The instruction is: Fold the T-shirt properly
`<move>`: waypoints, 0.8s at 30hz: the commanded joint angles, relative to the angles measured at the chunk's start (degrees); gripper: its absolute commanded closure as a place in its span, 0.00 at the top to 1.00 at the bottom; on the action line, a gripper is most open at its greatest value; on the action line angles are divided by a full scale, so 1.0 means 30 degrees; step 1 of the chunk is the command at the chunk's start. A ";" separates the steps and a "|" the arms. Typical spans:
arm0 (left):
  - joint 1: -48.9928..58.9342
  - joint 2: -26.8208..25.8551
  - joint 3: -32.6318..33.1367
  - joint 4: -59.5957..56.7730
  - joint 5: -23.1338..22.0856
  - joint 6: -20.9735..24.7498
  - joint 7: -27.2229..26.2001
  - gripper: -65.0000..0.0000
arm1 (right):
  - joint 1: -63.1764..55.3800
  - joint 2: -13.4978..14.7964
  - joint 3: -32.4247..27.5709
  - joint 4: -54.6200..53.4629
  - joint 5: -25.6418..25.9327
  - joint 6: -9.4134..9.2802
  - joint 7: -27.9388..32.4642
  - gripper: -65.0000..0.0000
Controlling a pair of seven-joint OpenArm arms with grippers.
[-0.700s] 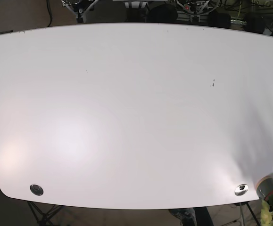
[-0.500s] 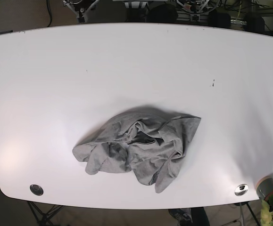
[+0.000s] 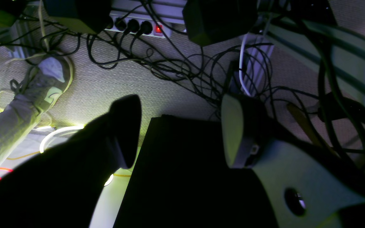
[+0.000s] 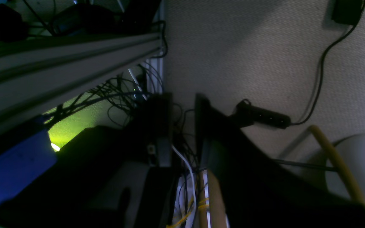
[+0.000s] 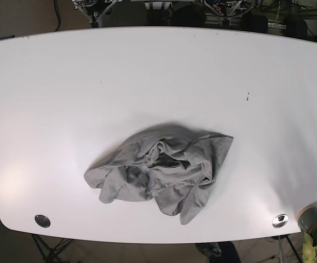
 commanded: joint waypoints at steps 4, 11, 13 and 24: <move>0.1009 -0.0032 -0.0028 0.1056 -0.0101 0.0042 -0.0151 0.57 | -0.0752 0.0364 0.0100 0.0141 0.0147 0.0034 0.1629 0.18; 0.4144 0.0525 -0.0028 0.6038 -0.0101 0.0042 -0.0122 0.57 | -0.1865 0.0569 0.0100 0.0229 0.0147 0.0034 0.2625 0.17; 0.4672 0.0584 -0.0028 0.6712 -0.0101 0.0042 -0.0122 0.57 | -0.2217 0.0569 0.0100 0.0581 0.0147 0.0034 0.2625 0.17; 0.9126 0.1170 -0.0057 1.2573 -0.0101 0.0042 -0.0093 0.56 | -0.5851 0.1155 0.0129 0.5006 0.0177 0.0005 0.2449 0.17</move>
